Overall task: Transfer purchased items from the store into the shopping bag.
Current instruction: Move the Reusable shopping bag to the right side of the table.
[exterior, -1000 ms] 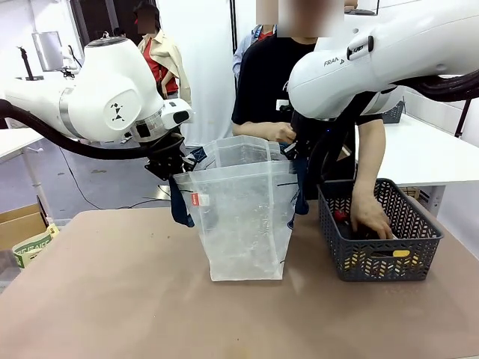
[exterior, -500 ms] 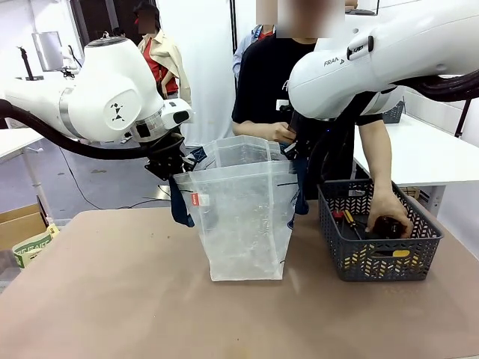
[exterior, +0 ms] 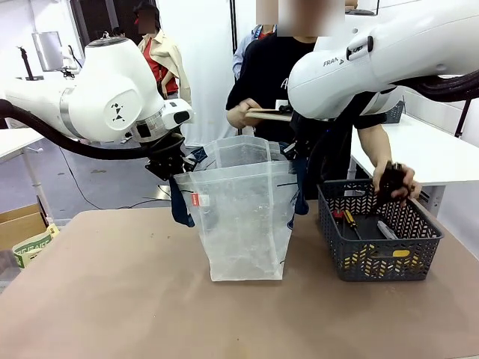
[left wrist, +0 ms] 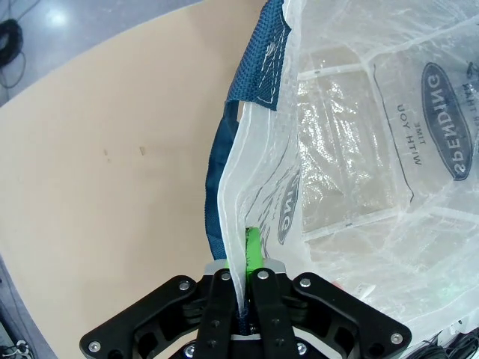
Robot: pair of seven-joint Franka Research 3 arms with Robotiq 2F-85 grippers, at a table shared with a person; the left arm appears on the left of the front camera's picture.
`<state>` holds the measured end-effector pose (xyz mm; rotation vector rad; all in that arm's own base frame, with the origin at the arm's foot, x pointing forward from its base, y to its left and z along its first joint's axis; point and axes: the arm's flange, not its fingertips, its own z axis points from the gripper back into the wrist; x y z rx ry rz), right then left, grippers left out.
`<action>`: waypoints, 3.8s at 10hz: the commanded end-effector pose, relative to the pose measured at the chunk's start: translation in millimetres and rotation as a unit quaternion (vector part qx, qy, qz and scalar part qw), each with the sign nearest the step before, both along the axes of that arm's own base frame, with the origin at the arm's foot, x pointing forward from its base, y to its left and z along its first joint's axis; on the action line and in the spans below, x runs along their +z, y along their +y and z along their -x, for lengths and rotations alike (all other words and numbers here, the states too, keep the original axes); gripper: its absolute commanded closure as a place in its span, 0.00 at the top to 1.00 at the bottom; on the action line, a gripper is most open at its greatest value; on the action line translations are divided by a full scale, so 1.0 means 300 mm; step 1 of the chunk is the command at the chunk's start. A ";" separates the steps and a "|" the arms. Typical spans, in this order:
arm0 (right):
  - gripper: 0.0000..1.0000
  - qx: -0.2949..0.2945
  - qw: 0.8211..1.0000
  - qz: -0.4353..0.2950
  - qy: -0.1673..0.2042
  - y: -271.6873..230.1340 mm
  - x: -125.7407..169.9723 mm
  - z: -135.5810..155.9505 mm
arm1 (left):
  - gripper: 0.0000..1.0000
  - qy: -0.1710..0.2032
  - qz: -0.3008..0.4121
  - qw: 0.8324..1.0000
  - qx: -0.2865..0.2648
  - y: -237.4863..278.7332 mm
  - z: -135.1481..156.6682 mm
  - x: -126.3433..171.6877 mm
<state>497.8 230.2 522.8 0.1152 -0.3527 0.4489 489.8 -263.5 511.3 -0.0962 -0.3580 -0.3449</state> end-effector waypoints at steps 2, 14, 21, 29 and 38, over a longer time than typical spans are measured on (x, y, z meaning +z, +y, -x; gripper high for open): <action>0.00 0.021 1.000 0.012 -0.013 -0.005 -0.003 0.009 | 0.00 -0.005 -0.008 1.000 0.003 0.011 -0.006 0.001; 0.00 0.014 1.000 0.009 -0.005 0.008 0.002 0.004 | 0.00 0.000 0.000 1.000 0.000 0.001 0.000 0.000; 0.00 0.014 1.000 0.009 -0.005 0.008 0.002 0.004 | 0.00 0.000 0.000 1.000 0.000 0.001 0.000 0.000; 0.00 0.014 1.000 0.009 -0.005 0.008 0.002 0.004 | 0.00 0.000 0.000 1.000 0.000 0.001 0.000 0.000; 0.00 0.014 1.000 0.009 -0.005 0.008 0.002 0.004 | 0.00 0.000 0.000 1.000 0.000 0.001 0.000 0.000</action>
